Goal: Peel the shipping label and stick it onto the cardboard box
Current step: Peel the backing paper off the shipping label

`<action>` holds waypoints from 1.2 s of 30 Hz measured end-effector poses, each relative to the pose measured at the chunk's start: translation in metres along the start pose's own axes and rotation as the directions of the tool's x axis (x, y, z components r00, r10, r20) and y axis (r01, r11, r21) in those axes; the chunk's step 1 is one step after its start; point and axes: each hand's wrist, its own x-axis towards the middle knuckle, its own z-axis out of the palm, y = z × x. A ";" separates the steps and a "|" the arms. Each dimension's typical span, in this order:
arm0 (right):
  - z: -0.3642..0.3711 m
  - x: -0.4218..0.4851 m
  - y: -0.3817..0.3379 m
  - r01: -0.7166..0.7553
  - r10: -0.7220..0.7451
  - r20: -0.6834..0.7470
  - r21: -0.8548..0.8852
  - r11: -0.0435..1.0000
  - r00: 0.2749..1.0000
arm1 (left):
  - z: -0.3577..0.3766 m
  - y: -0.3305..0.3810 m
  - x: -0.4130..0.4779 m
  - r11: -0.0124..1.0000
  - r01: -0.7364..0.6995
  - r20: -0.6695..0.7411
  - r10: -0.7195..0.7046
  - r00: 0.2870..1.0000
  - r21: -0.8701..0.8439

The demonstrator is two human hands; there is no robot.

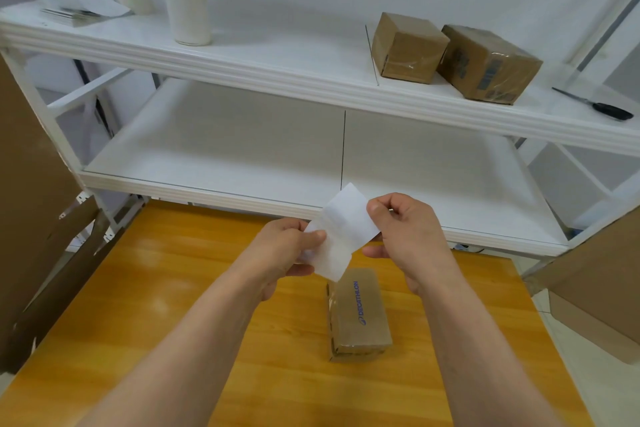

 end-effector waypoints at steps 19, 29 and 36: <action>0.001 0.004 0.002 -0.005 0.006 -0.027 0.036 0.999 1.000 | -0.003 -0.008 0.009 0.999 -0.033 -0.113 0.029 0.993 -0.031; -0.001 0.008 0.007 -0.019 0.022 -0.060 0.053 0.998 0.998 | -0.009 -0.018 0.013 0.998 -0.015 -0.145 0.023 0.989 0.057; -0.002 0.011 0.012 -0.046 0.052 -0.106 0.067 0.997 0.993 | -0.009 -0.022 0.013 0.998 0.001 -0.152 0.010 0.988 0.067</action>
